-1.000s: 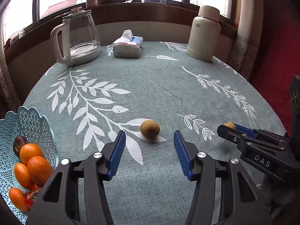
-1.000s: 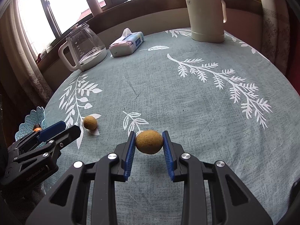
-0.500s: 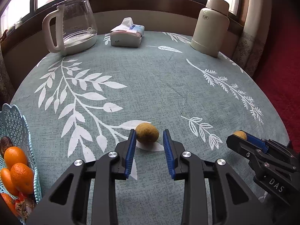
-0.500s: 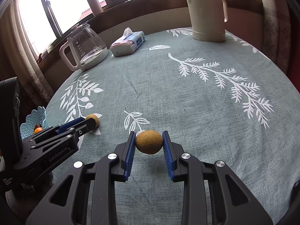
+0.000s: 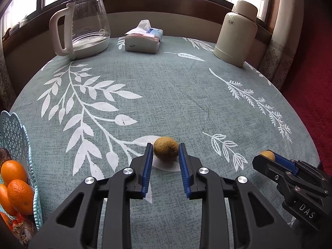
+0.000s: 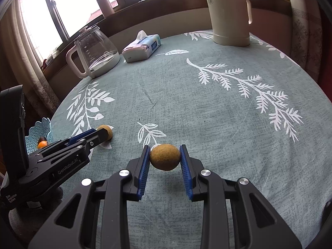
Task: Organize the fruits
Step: 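Close the left tool on the other kiwi while the right tool holds its kiwi, then carry the kiwi into the basket with the left tool while the right tool holds its kiwi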
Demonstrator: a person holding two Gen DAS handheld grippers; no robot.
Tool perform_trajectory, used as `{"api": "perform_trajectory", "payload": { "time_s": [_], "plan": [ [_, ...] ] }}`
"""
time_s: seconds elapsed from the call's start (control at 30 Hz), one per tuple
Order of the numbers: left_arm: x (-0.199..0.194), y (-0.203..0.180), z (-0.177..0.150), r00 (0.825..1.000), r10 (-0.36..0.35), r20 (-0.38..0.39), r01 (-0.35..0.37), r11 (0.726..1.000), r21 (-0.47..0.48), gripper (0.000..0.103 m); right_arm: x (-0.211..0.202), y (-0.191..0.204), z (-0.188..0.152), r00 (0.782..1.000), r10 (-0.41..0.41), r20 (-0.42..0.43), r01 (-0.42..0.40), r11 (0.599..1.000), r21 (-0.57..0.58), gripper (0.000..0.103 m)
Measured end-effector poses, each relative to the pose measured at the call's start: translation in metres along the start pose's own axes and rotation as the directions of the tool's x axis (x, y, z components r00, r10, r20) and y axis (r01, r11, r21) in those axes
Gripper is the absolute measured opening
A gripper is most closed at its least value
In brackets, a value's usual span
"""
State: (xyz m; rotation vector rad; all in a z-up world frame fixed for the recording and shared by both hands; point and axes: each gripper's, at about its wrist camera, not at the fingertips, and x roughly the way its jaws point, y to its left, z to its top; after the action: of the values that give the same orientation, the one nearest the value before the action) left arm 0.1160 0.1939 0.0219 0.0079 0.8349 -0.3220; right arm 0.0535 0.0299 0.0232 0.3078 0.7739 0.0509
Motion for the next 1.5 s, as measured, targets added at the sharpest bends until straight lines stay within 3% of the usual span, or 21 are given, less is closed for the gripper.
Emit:
{"api": "perform_trajectory", "payload": {
  "time_s": [0.27, 0.33, 0.6, 1.1, 1.5],
  "plan": [
    [0.005, -0.002, -0.001, 1.0, -0.012, -0.011, 0.012, 1.0, -0.001, 0.031, 0.0, 0.0, -0.002, 1.0, 0.003, 0.001, -0.003, 1.0, 0.0, 0.029],
    [0.003, -0.003, -0.002, 1.0, -0.016, 0.0, 0.016, 1.0, 0.004, 0.027, 0.0, 0.001, -0.002, 1.0, 0.005, 0.004, -0.005, 1.0, 0.0, 0.029],
    [-0.017, 0.002, -0.005, 0.998, 0.017, 0.056, -0.018, 1.0, 0.006, 0.027, -0.007, 0.002, -0.001, 1.0, 0.016, 0.021, -0.016, 1.0, -0.004, 0.029],
    [-0.079, 0.019, -0.016, 0.987, 0.036, 0.158, -0.037, 0.999, 0.002, 0.027, -0.018, 0.016, -0.002, 0.998, 0.05, 0.038, -0.049, 0.998, -0.036, 0.029],
    [-0.146, 0.054, -0.031, 0.962, 0.078, 0.262, -0.07, 0.997, -0.041, 0.027, -0.025, 0.027, -0.002, 0.996, 0.082, 0.041, -0.08, 0.995, -0.052, 0.029]
  ]
}}
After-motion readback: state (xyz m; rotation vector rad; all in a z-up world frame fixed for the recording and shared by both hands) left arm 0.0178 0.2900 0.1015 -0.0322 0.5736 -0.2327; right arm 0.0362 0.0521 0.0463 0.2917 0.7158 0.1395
